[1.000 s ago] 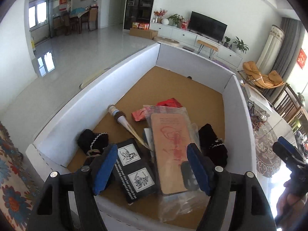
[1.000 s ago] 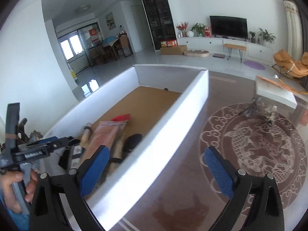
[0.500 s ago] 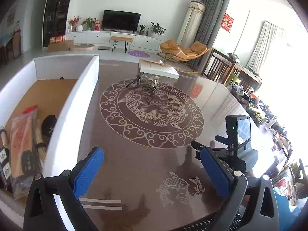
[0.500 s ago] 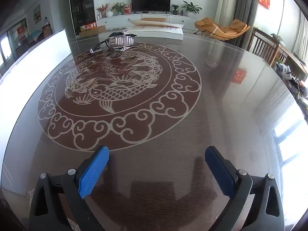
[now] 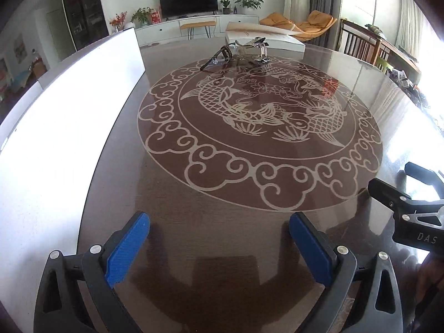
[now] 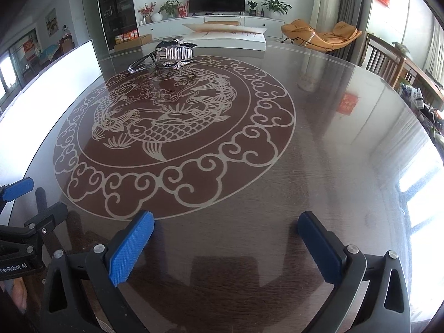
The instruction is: Organize objects
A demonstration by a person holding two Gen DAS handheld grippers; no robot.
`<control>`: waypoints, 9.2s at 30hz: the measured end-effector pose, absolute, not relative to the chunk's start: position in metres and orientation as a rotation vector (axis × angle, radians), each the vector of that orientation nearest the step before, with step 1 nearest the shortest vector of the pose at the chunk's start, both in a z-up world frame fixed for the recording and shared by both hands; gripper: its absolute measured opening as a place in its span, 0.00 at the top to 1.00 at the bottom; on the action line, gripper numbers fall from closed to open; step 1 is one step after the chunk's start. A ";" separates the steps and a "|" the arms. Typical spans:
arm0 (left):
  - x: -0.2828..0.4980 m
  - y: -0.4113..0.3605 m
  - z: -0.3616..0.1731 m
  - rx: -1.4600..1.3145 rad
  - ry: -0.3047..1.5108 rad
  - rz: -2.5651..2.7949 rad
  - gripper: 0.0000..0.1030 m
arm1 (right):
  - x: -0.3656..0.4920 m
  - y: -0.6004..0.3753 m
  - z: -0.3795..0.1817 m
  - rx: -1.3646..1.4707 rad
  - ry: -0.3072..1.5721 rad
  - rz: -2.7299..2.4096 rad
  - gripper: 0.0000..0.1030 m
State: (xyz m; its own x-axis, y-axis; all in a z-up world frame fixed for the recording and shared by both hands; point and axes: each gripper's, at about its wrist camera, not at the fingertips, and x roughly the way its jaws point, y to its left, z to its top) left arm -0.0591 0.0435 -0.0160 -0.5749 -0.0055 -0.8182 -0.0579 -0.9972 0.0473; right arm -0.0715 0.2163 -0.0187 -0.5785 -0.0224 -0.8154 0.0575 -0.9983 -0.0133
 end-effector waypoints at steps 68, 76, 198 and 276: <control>-0.102 0.017 -0.021 -1.420 0.042 2.754 0.00 | -0.237 0.136 -0.022 1.367 0.147 -2.646 0.00; -0.102 0.017 -0.021 -1.420 0.042 2.754 0.00 | -0.323 0.103 -0.024 1.364 0.145 -2.641 0.00; -0.063 0.038 -0.021 -1.419 0.072 2.706 0.00 | -0.068 0.196 -0.023 1.334 0.180 -2.592 0.00; 0.013 -0.125 0.134 -1.012 -0.397 2.821 0.90 | -0.073 0.038 0.149 1.056 -0.064 -2.271 0.50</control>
